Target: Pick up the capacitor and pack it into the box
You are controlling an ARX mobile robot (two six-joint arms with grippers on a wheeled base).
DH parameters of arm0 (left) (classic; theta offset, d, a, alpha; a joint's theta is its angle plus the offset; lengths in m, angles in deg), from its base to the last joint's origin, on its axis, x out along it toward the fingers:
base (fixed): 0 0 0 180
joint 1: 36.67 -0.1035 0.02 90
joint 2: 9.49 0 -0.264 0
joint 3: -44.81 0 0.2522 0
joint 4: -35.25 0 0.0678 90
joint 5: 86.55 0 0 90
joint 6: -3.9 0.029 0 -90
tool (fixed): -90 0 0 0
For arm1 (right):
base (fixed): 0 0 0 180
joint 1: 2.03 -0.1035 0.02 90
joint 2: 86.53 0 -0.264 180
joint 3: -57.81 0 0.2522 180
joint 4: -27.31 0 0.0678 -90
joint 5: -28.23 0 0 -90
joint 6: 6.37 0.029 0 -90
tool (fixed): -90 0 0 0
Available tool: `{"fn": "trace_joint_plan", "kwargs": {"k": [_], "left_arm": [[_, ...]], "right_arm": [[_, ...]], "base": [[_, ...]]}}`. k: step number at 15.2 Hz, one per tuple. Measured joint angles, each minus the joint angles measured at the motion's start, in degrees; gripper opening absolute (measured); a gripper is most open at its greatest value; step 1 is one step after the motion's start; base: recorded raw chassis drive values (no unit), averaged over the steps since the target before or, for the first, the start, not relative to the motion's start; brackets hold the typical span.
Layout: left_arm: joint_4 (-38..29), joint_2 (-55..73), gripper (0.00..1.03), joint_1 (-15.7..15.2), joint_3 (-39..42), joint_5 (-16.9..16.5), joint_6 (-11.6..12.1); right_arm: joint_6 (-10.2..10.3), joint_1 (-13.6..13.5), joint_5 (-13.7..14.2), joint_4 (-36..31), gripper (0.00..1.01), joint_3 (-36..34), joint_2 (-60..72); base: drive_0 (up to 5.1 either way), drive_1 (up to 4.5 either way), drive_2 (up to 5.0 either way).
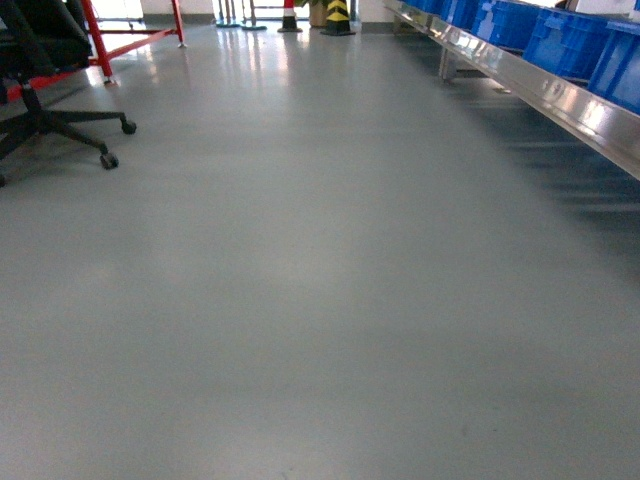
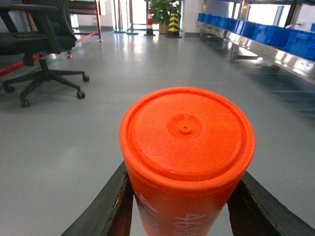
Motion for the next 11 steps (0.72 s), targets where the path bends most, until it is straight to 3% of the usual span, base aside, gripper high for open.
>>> {"fn": "trace_joint_plan", "kwargs": {"k": [11], "left_arm": [[-0.2, 0.0, 0.43, 0.0, 0.0, 0.0, 0.0]], "right_arm": [[0.0, 0.0, 0.0, 0.2, 0.98, 0.0, 0.0]], "base": [[-4.9, 1.87, 3.1]]}}
